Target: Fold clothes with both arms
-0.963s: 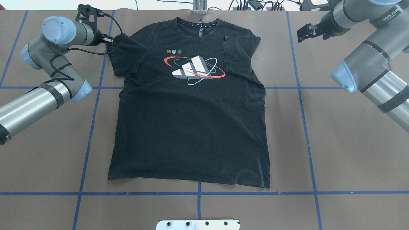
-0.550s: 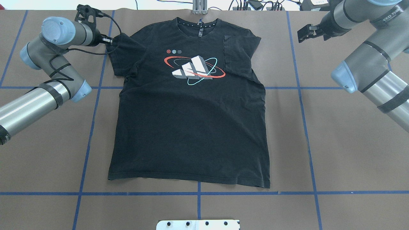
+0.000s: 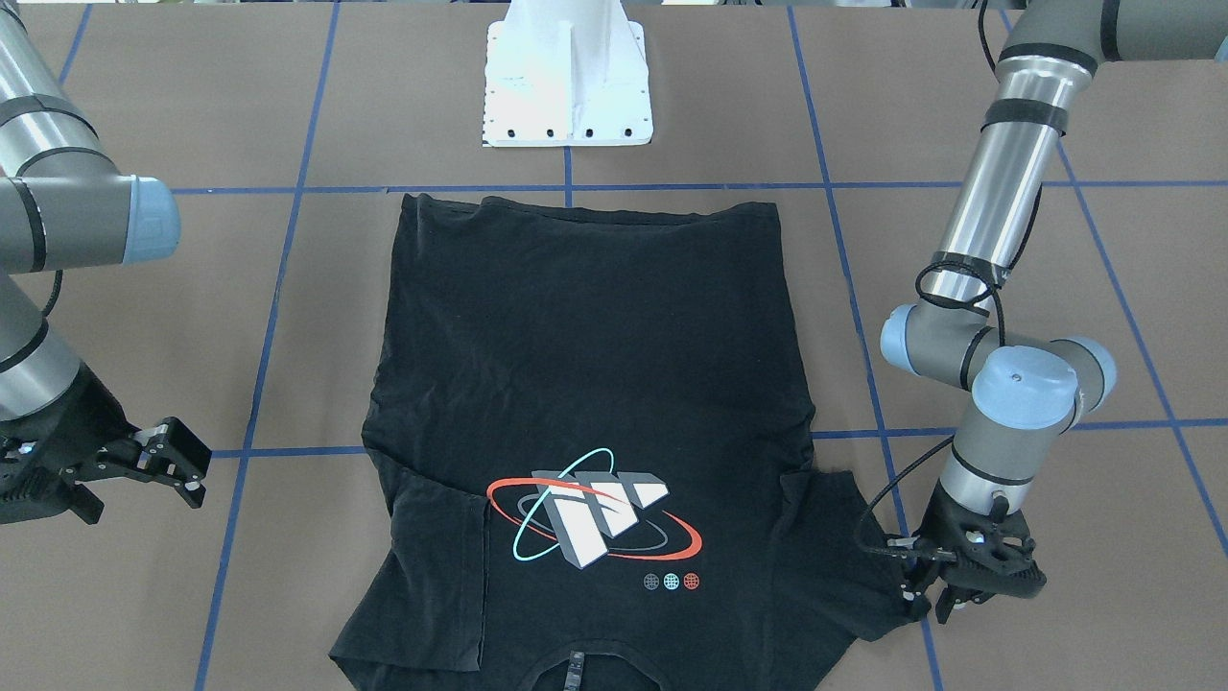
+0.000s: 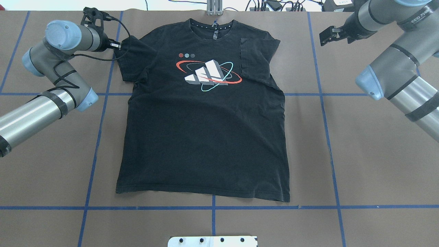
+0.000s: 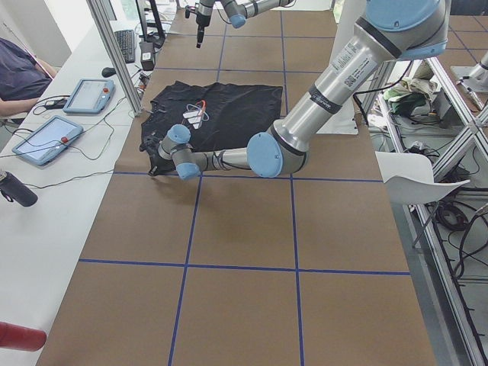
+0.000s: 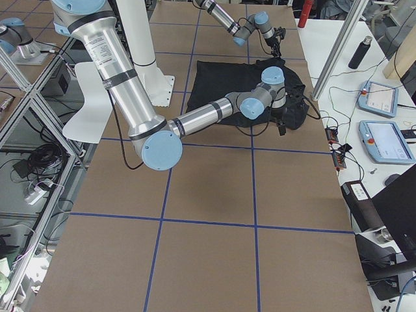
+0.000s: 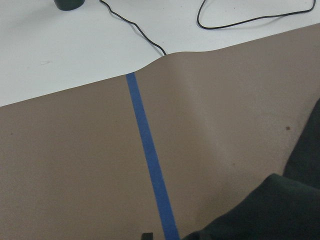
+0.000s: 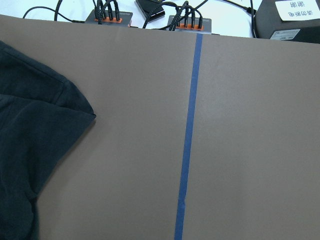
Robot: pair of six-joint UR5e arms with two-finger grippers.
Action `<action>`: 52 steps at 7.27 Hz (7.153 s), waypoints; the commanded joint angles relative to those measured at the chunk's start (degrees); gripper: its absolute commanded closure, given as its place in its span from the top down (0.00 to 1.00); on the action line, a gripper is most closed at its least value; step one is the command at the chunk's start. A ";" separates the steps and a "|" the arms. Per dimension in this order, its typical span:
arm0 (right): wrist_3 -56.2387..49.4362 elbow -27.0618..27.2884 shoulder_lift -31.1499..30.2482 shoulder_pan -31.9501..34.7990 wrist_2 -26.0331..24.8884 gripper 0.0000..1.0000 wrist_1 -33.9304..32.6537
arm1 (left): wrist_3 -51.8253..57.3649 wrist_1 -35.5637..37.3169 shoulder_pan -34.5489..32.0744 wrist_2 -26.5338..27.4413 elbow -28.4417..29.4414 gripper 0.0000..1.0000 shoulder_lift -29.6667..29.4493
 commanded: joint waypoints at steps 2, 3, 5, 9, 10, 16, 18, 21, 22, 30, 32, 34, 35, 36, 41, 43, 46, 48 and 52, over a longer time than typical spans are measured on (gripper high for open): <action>-0.03 0.00 0.03 0.00 0.00 1.00 0.09 | 0.00 0.00 0.15 -0.09 0.00 0.22 0.11; -0.03 0.00 0.03 0.00 0.00 1.00 0.00 | -0.09 0.00 0.15 -0.18 0.00 0.01 0.11; -0.03 0.00 0.03 0.00 0.00 1.00 0.00 | -0.09 -0.09 0.06 -1.05 -0.44 0.00 0.11; 0.32 0.00 0.38 0.00 0.08 1.00 0.00 | -0.62 0.87 -3.71 -7.54 -7.55 0.00 0.11; 0.58 0.00 0.38 0.00 0.08 1.00 0.00 | -0.62 3.92 -4.59 -9.65 -10.34 0.00 0.11; 0.85 0.79 -0.06 0.00 0.08 1.00 0.00 | -19.57 25.01 6.79 -1.88 -21.27 0.00 -6.19; 0.76 0.70 -0.15 0.00 0.17 1.00 0.00 | -23.80 25.31 8.06 -0.80 -17.78 0.00 -9.27; 0.85 0.61 0.03 -0.09 0.17 1.00 0.00 | -23.73 25.40 7.01 -0.71 -13.89 0.00 -11.41; 0.85 0.61 0.11 -0.09 0.17 1.00 0.00 | -23.38 25.14 6.22 -0.80 -13.89 0.28 -11.41; 20.76 26.05 -15.58 -12.26 -7.96 1.00 -0.88 | -17.14 25.22 9.62 -3.78 -59.29 1.00 18.44; 27.62 37.11 -19.39 -22.45 -16.14 1.00 -10.20 | -17.75 25.14 11.83 -4.48 -65.01 1.00 26.87; 36.22 46.73 -20.27 -34.57 -24.57 1.00 -22.75 | -21.42 24.87 18.31 -3.44 -70.99 1.00 35.05; 39.14 47.02 -20.54 -38.98 -28.01 1.00 -22.68 | -23.36 24.96 22.87 1.27 -72.58 1.00 37.87; 41.34 47.28 -20.54 -42.33 -31.26 1.00 -22.68 | -26.16 25.13 26.92 4.79 -73.38 1.00 40.34; 41.63 47.37 -20.98 -44.39 -32.44 1.00 -20.65 | -26.89 37.51 34.77 7.90 -79.71 1.00 44.49; 41.63 47.46 -20.98 -44.39 -32.44 1.00 -20.65 | -30.75 37.79 38.81 8.08 -79.01 0.91 44.49; 41.63 47.72 -20.98 -44.39 -32.44 1.00 -20.65 | -30.85 37.79 39.70 7.99 -78.14 0.68 44.49; 41.63 47.72 -20.98 -44.39 -32.44 1.00 -20.65 | -30.94 37.79 39.70 7.90 -78.13 0.64 44.49; 41.63 47.72 -20.98 -44.39 -32.44 1.00 -20.65 | -31.11 37.79 39.61 7.73 -78.22 0.02 44.58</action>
